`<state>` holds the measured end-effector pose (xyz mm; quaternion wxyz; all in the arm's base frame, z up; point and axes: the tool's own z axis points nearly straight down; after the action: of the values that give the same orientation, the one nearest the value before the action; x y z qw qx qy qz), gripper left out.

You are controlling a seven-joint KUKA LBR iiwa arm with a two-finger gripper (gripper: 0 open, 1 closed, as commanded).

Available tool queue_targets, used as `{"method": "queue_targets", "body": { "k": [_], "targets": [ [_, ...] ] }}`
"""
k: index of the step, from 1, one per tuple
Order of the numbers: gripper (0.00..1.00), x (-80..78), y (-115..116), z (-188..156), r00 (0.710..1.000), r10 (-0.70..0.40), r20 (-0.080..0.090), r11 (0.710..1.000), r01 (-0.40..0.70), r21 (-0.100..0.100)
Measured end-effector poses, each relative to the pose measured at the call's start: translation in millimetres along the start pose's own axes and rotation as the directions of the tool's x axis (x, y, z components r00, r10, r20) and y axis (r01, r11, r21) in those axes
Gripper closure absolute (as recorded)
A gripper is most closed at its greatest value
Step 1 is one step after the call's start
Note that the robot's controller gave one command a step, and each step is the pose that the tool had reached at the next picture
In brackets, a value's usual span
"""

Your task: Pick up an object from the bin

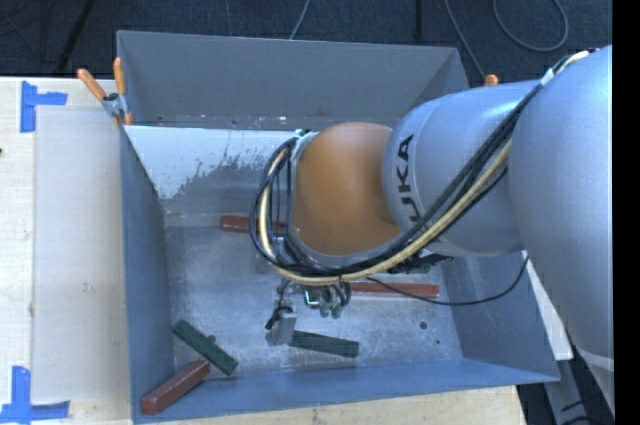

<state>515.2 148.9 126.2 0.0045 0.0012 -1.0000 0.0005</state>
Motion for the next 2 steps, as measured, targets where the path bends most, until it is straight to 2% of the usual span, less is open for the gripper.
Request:
{"method": "queue_targets", "body": {
  "k": [1, 2],
  "targets": [
    [0.00, 39.4, -45, 59, 1.000, 0.019, 0.011, 1.000, -0.019, -0.002],
    [0.00, 24.9, -134, 57, 0.997, -0.081, 0.009, 0.997, 0.081, 0.000]
  ]
}}
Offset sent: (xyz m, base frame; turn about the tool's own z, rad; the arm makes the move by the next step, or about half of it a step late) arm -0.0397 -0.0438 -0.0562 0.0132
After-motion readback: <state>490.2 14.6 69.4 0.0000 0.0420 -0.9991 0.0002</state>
